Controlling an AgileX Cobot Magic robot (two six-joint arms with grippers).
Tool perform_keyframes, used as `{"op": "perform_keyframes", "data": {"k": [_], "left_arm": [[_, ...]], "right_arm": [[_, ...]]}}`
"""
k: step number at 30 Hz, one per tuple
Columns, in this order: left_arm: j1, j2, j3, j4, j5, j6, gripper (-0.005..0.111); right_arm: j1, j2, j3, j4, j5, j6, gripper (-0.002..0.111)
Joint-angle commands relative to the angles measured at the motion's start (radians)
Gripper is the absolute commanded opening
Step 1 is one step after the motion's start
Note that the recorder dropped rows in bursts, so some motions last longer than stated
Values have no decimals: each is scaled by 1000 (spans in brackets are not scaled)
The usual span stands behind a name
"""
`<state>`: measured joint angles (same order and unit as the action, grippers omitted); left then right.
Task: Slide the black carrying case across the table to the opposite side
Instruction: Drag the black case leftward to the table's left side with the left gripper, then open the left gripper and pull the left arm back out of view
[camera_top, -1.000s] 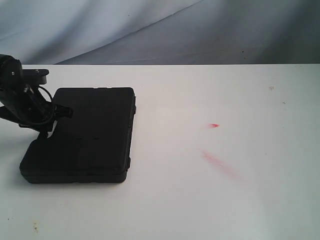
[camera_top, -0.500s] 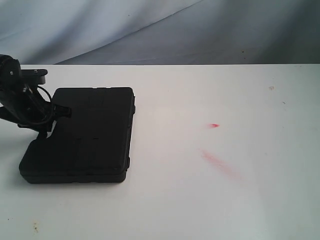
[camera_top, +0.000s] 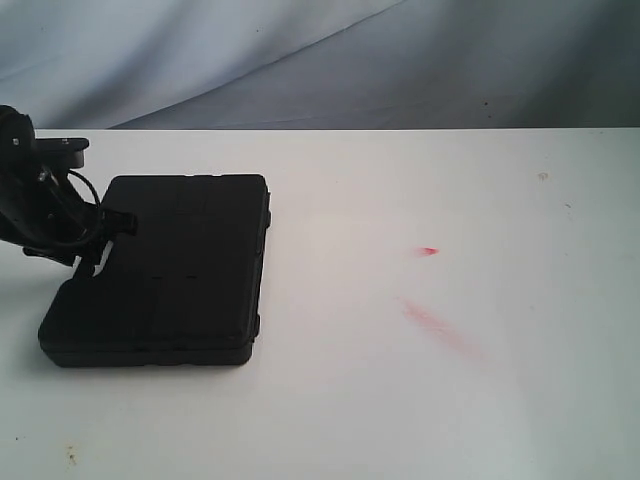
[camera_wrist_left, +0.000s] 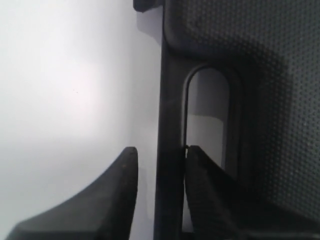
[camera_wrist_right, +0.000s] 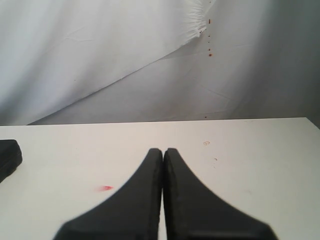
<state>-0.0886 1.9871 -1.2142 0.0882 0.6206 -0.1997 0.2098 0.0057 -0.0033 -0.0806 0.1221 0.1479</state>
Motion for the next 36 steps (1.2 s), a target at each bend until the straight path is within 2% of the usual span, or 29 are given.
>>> {"op": "perform_keyframes", "data": {"k": [1, 7, 16, 18, 22, 24, 31, 36], "left_arm": [[3, -34, 0, -1, 6, -2, 36], [3, -46, 0, -4, 36, -2, 50], [3, -48, 0, -4, 76, -2, 51], [3, -54, 0, -4, 89, -2, 45], [3, -102, 0, 8, 98, -2, 12], [3, -136, 0, 8, 98, 1, 0], [3, -311, 4, -7, 103, 1, 1], [3, -476, 98, -34, 61, 1, 1]], "right_arm": [[-3, -6, 3, 3, -1, -9, 0], [-3, -6, 3, 3, -1, -9, 0], [-3, -6, 3, 3, -1, -9, 0], [-3, -6, 3, 3, -1, -9, 0], [-3, -6, 3, 3, -1, -9, 0], [-3, -6, 3, 3, -1, -9, 0], [-3, -6, 3, 3, -1, -9, 0], [-3, -6, 3, 3, -1, -9, 0]]}}
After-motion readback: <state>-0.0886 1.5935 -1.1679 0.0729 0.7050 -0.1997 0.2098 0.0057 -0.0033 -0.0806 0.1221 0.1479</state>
